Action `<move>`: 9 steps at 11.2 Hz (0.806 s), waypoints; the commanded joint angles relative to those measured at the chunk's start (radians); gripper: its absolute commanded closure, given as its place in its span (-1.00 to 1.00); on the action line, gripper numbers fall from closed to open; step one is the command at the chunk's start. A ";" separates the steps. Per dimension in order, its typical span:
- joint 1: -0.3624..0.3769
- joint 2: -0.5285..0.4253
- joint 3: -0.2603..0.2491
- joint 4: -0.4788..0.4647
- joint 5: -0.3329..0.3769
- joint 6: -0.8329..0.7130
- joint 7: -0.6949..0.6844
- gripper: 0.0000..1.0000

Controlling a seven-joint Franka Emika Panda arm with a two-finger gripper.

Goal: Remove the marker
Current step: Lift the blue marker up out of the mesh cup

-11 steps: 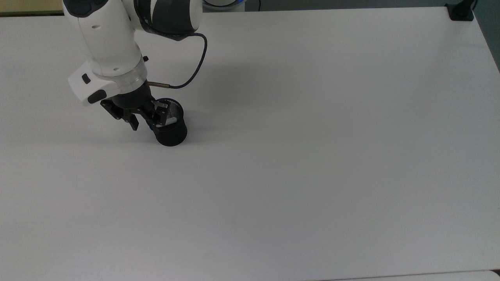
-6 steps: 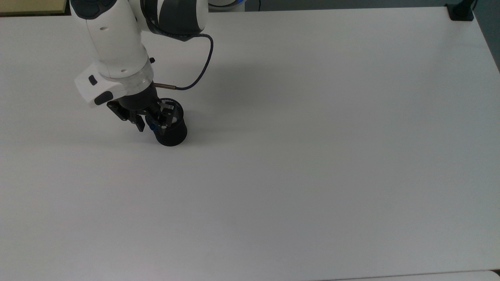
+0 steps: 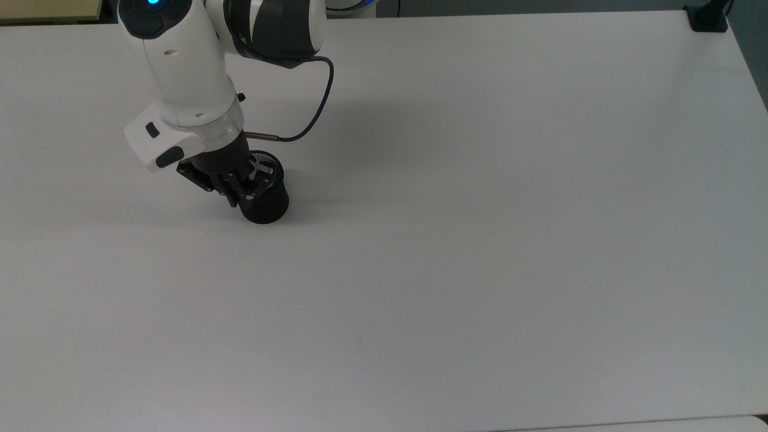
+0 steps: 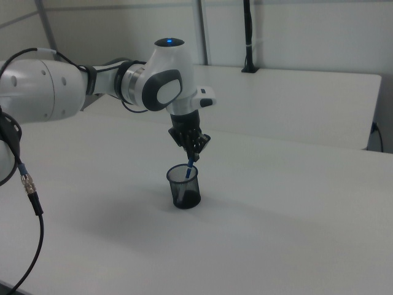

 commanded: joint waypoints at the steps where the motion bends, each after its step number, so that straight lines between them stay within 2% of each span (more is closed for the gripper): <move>1: 0.010 -0.021 -0.002 -0.016 0.002 -0.004 -0.023 1.00; 7: 0.011 -0.185 0.000 0.081 0.013 -0.129 -0.020 1.00; 9: 0.022 -0.220 0.019 0.079 0.014 -0.167 -0.018 1.00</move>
